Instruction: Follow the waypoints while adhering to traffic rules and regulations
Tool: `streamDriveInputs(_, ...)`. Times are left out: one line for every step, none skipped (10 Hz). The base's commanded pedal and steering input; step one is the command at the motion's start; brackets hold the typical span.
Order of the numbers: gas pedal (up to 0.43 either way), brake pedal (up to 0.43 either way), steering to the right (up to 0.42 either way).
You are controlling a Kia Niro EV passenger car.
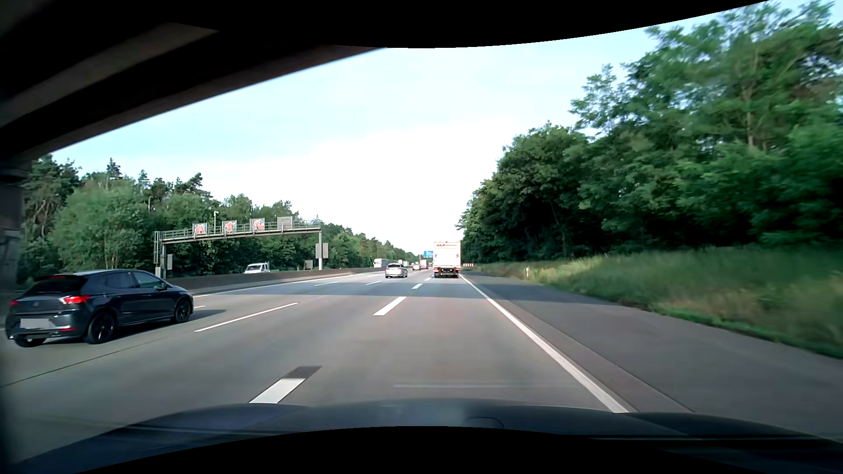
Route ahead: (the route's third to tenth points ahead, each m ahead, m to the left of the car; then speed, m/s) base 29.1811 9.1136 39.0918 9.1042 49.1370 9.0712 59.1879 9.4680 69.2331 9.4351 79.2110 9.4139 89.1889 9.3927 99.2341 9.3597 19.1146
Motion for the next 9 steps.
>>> streamDriveInputs(0.11, 0.0, -0.004)
streamDriveInputs(0.11, 0.0, -0.004)
streamDriveInputs(0.11, 0.0, -0.004)
streamDriveInputs(0.11, 0.0, -0.004)
streamDriveInputs(0.11, 0.0, -0.004)
streamDriveInputs(0.11, 0.0, -0.004)
streamDriveInputs(0.11, 0.0, -0.004)
streamDriveInputs(0.11, 0.0, -0.004)
streamDriveInputs(0.11, 0.0, -0.004)
